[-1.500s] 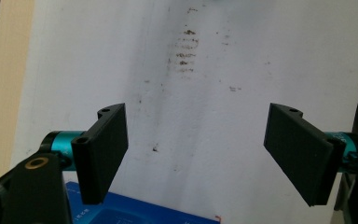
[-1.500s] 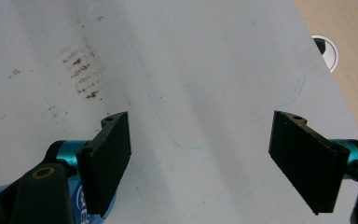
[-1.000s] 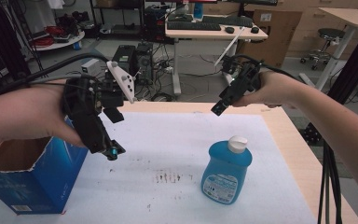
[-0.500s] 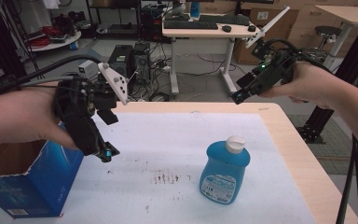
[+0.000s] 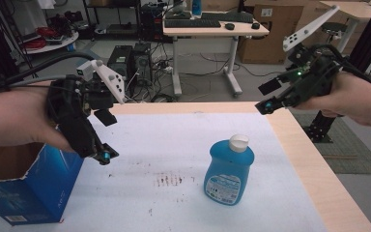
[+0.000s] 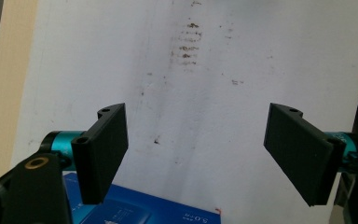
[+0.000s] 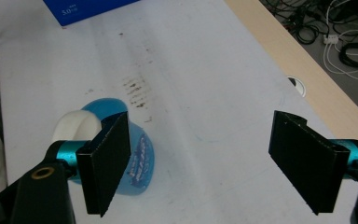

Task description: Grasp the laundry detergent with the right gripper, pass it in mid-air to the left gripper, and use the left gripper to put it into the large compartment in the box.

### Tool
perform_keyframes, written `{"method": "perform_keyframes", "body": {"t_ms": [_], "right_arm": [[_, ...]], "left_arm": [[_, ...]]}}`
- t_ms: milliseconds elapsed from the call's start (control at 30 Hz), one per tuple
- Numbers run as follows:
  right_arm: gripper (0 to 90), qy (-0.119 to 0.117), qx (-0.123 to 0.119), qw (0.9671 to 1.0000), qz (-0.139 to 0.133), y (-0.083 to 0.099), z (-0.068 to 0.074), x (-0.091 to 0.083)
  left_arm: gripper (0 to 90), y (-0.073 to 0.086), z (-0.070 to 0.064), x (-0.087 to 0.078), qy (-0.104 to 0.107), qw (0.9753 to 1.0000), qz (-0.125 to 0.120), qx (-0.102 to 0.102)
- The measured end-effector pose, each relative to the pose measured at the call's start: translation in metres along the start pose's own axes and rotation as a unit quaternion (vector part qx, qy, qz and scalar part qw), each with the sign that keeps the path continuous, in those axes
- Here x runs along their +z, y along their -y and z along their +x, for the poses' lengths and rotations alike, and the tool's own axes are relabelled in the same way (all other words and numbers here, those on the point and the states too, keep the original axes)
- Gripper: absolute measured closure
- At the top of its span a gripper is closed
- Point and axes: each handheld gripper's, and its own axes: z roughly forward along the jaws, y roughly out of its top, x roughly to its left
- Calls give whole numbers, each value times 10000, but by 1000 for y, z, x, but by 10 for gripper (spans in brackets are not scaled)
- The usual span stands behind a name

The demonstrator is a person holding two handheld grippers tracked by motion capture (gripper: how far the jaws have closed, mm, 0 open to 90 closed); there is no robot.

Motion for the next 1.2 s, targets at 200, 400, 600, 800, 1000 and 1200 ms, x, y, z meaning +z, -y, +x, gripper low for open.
{"method": "perform_keyframes", "body": {"t_ms": [200, 400, 600, 800, 1000, 1200], "right_arm": [[203, -119, 25, 9998, -159, 23, 14, -6], [204, -232, 35, 9994, -247, 44, 30, -5], [204, -373, 101, 9990, -238, 61, 42, 7], [204, -451, 103, 9988, -174, 71, 51, 21], [204, -478, 20, 9988, -48, 73, 57, 33], [203, -542, -119, 9984, 127, 73, 63, 52]], "left_arm": [[219, 3, 0, 0, -19, 10000, -8, -47], [219, 5, 0, -1, -7, 10000, 0, -51], [219, 6, 1, -1, -28, 10000, -12, -60], [219, 6, 0, -1, -32, 10000, -3, -52], [219, 6, 0, -1, -37, 10000, -5, -31], [219, 7, -1, 0, -30, 10000, -13, -38]]}}
